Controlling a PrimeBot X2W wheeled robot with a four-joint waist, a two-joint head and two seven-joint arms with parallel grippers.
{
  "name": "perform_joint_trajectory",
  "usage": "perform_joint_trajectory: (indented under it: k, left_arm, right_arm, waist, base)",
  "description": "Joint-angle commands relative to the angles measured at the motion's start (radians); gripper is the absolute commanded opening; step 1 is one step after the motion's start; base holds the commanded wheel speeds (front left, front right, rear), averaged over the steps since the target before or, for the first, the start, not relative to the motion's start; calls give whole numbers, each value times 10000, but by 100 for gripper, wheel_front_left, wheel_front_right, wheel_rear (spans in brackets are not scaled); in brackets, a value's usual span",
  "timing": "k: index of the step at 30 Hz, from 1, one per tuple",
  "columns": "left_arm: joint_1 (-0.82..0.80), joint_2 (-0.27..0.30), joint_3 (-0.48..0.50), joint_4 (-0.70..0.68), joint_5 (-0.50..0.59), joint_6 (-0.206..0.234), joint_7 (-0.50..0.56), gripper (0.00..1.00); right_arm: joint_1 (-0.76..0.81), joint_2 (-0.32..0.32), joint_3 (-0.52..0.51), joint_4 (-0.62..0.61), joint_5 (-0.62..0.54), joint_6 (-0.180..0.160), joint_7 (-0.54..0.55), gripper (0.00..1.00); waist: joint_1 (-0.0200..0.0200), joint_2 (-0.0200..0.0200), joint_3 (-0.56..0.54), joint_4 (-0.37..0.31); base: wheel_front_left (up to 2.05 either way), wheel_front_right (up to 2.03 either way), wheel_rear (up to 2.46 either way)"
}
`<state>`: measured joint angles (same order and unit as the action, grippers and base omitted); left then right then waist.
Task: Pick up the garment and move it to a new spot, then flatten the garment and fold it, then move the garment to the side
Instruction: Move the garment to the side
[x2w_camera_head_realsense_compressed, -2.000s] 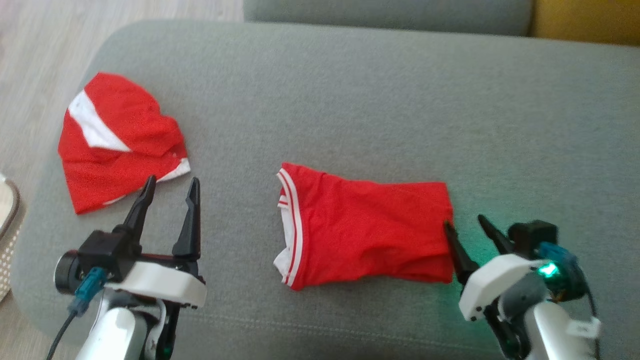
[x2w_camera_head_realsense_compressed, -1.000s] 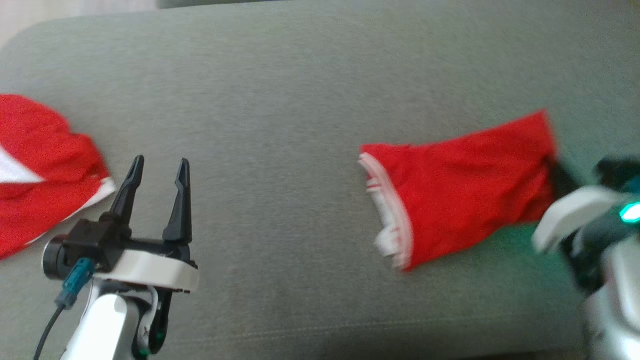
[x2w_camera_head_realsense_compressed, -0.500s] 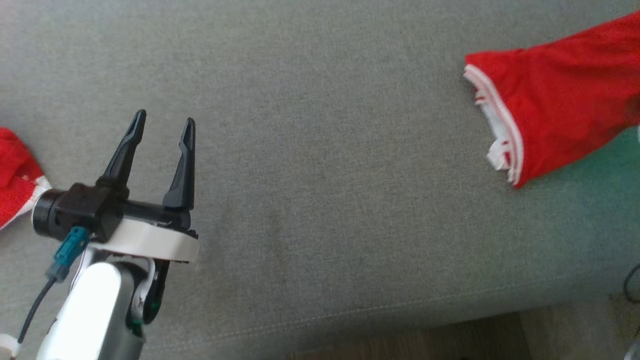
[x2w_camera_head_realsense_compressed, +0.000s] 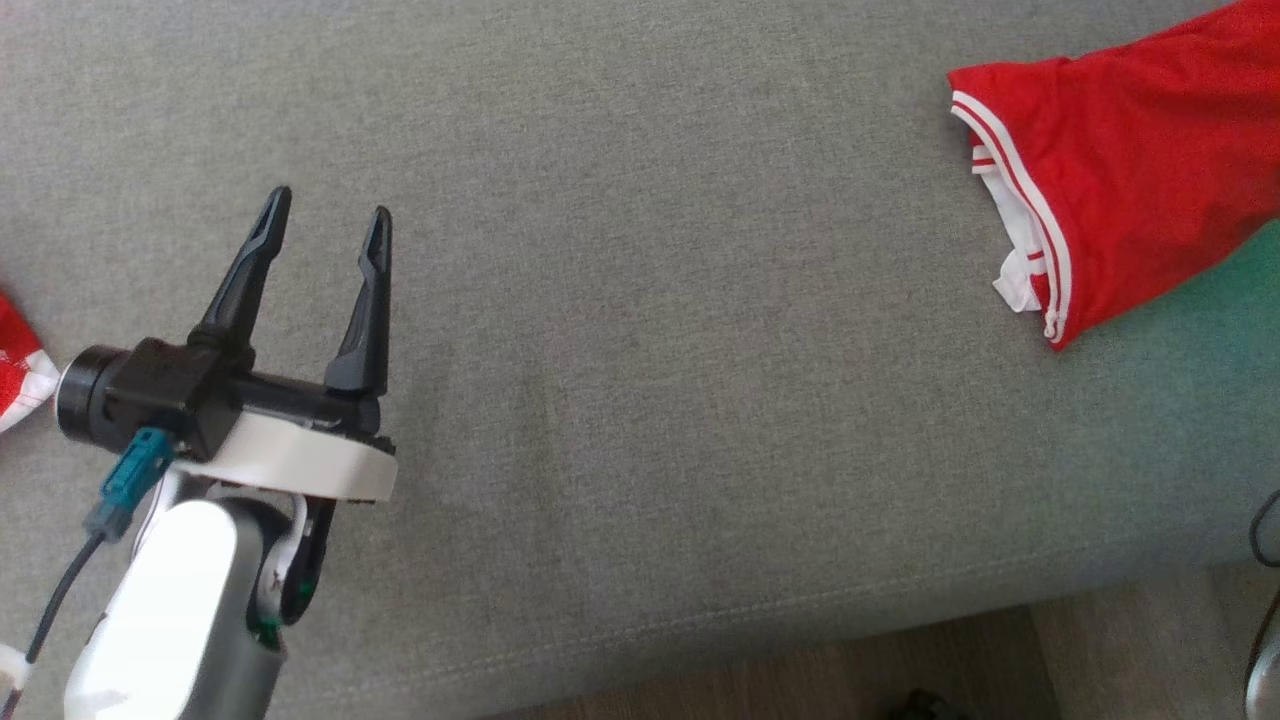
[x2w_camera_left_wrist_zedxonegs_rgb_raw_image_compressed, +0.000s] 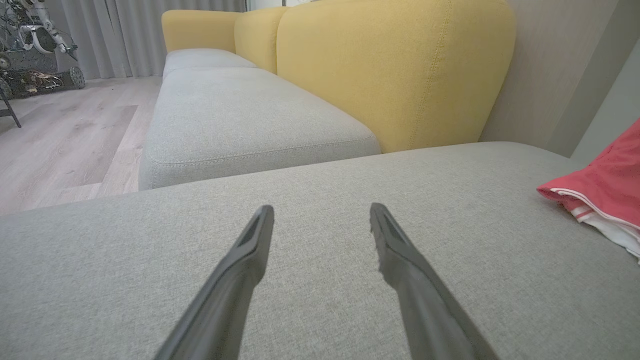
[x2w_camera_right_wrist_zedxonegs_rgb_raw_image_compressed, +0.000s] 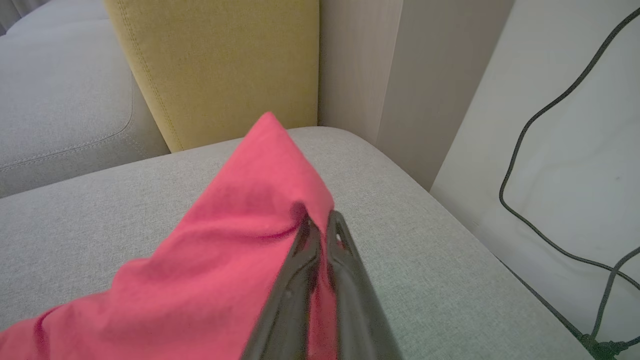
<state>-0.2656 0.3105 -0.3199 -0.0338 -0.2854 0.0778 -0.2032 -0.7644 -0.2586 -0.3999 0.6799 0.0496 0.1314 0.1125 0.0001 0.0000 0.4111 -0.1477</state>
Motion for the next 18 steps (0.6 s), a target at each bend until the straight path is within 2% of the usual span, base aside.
perform_joint_trajectory:
  k: [1,6,10,14,18]
  left_arm:
    - [-326,265,307,-296,41,-40,-42,100]
    - [-242,234,268,-161,-27,-21,-87,100]
    - [-78,198,259,-38,-86,33,-147,100]
    - [176,173,319,98,-185,135,-201,100]
    - [503,114,423,224,-335,280,-250,100]
  right_arm:
    - [-227,-86,74,-284,-74,-7,-158,100]
    - [79,55,133,-380,-125,-7,-516,100]
    - [706,304,296,-965,-240,-7,-913,100]
    - [1648,810,595,-2170,-336,-7,-1251,100]
    - [2849,1501,1087,-3906,-386,-7,-1357,100]
  waist:
    - [-1,0,-26,9]
    - [-1,0,-239,14]
    - [-1,0,-533,16]
    - [-1,0,-934,43]
    - [-1,0,-1376,172]
  base:
    - [0,0,0]
    - [0,0,0]
    - [0,0,0]
    - [0,0,0]
    - [0,0,0]
